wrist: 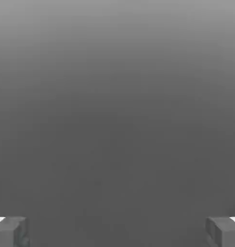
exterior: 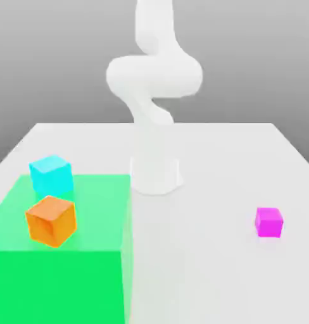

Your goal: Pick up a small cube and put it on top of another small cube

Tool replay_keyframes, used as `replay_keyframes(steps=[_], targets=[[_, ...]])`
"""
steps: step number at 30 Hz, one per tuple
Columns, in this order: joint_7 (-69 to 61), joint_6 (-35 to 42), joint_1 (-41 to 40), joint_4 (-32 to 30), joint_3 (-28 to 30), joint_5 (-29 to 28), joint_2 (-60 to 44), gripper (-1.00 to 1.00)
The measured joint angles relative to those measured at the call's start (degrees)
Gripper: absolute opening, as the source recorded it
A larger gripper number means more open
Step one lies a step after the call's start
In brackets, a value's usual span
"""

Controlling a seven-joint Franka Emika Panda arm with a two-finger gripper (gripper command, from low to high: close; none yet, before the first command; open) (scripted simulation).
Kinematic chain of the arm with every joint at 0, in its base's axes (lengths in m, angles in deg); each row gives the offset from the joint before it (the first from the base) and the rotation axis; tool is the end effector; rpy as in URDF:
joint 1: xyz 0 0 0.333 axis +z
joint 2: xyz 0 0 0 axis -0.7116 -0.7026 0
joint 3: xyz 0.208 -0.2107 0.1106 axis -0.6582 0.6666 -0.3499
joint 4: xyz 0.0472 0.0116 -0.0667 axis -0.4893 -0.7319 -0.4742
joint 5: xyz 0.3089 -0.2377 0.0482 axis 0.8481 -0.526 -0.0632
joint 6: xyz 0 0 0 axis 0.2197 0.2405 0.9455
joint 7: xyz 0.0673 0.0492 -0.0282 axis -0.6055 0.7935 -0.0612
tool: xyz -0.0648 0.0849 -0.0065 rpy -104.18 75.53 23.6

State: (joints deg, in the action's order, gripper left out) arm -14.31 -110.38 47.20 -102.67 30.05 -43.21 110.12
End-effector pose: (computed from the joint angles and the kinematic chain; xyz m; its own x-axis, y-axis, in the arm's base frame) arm 0.3773 0.0152 0.6931 0.5616 -0.6569 0.5031 -0.4726 -0.7537 -0.4567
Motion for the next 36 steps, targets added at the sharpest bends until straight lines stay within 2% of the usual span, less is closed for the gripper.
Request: replay_keyframes(steps=[19,36], targets=[[-21.9,-4.7,12.0,12.0,-5.5,-2.1,-39.8,0.0],[-36.4,-9.6,20.6,22.7,-10.5,-10.0,-75.6,0.0]])
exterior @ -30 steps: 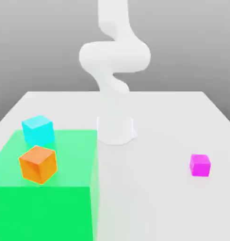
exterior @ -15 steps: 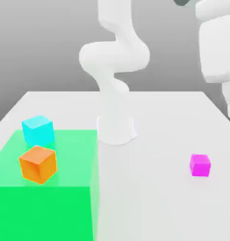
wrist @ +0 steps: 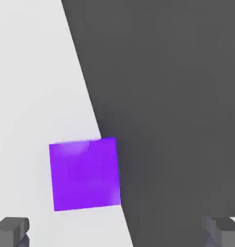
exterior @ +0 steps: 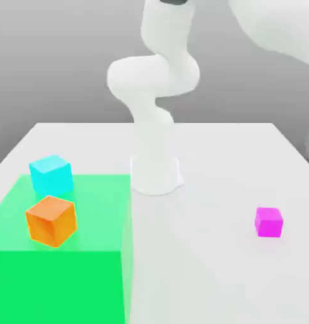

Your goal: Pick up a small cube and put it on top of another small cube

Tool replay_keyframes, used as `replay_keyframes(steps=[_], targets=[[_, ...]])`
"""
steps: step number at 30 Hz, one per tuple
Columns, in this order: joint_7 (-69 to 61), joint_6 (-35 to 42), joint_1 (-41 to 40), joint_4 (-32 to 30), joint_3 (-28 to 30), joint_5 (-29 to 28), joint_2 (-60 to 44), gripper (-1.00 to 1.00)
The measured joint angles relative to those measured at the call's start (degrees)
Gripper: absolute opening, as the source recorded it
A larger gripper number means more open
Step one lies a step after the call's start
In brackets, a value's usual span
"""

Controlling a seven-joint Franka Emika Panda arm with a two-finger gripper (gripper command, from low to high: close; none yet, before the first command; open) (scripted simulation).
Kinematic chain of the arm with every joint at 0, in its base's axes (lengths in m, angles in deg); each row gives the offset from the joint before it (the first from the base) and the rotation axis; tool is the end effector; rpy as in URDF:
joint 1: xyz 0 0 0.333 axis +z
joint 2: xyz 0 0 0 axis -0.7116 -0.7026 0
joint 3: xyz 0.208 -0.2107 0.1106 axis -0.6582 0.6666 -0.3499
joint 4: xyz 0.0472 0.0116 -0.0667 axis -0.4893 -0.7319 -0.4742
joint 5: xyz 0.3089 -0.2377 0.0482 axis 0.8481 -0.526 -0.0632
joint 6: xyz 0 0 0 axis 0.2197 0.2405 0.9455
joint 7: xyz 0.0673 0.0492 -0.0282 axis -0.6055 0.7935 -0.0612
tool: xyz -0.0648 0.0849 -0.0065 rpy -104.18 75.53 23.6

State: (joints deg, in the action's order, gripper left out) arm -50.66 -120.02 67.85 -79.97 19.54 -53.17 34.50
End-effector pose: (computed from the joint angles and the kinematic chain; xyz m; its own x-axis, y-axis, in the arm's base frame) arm 0.5345 0.3456 0.1885 0.8400 0.5425 0.0078 0.5425 -0.8400 0.0011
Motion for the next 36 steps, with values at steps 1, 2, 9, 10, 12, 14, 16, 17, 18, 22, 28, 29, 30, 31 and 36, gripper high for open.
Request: replay_keyframes(steps=[1,2,9,10,12,14,16,17,18,22,28,29,30,31,36], targets=[[0.1,-1.3,0.4,0.5,0.3,-0.5,-2.1,0.0],[0.2,-2.7,0.8,1.1,0.8,-0.9,-4.1,0.0],[0.3,-4.3,1.2,1.7,1.2,-1.2,-6.4,-1.0],[0.2,-3.8,1.1,1.5,1.1,-1.0,-5.8,-1.0],[-0.2,-1.5,0.6,0.7,0.4,-0.4,-2.7,-1.0],[0.0,1.2,-0.2,-0.5,0.2,0.8,1.2,-1.0],[2.8,3.2,-2.2,-2.4,1.9,2.6,5.4,-1.0],[4.5,4.2,-3.1,-3.4,3.0,3.5,7.6,-1.0],[6.3,5.2,-4.1,-4.4,4.2,4.4,9.7,-1.0],[14.0,9.2,-7.6,-8.6,9.3,7.0,18.2,-1.0],[27.7,15.4,-14.9,-14.8,16.2,7.9,30.6,-1.0],[30.2,16.4,-16.6,-15.8,16.9,7.8,32.7,-1.0],[32.7,17.5,-18.4,-16.9,17.3,7.6,34.8,-1.0],[35.2,18.5,-20.1,-17.9,17.9,7.5,36.9,-1.0],[47.9,23.7,-26.2,-23.0,20.3,6.5,47.4,-1.0]])
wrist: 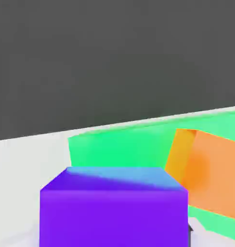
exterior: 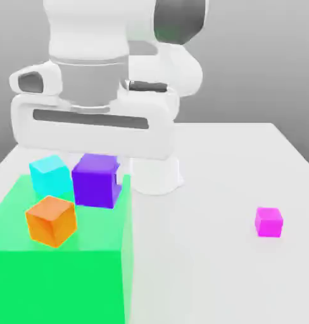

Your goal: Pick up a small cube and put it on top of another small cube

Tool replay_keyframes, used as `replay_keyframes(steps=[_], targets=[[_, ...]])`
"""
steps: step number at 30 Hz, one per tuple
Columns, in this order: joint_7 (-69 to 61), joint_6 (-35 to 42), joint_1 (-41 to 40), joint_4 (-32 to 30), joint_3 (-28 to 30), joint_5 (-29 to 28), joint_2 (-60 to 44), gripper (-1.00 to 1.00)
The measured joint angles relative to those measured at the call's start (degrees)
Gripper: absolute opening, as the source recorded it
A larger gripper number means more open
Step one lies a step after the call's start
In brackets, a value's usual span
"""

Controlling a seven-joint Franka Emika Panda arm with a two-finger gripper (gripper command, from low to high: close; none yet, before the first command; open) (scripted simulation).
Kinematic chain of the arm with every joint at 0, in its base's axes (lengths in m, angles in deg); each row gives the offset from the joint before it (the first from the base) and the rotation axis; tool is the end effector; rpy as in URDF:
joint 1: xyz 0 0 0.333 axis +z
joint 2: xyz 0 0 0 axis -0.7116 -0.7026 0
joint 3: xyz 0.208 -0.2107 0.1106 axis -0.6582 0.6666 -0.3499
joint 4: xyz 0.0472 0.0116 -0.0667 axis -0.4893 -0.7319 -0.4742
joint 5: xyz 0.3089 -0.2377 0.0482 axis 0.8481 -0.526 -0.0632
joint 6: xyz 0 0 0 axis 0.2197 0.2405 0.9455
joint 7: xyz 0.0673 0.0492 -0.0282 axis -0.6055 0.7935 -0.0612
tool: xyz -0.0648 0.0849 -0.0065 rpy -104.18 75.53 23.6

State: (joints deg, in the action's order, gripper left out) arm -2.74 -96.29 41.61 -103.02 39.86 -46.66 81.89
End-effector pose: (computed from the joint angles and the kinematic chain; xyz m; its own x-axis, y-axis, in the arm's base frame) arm 0.4650 -0.1147 0.4425 0.4107 -0.9116 0.0175 -0.9117 -0.4106 0.0129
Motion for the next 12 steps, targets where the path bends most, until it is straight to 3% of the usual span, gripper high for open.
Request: replay_keyframes(steps=[4,8,9,12], targets=[[10.5,4.3,-6.1,-4.1,2.0,-0.9,8.6,-1.0],[13.3,-1.5,-8.0,-9.9,3.0,-1.1,8.7,-1.0],[13.3,-3.5,-8.2,-11.3,3.2,-1.1,8.1,1.0],[13.3,-3.5,-8.2,-11.3,3.2,-1.1,8.1,1.0]])
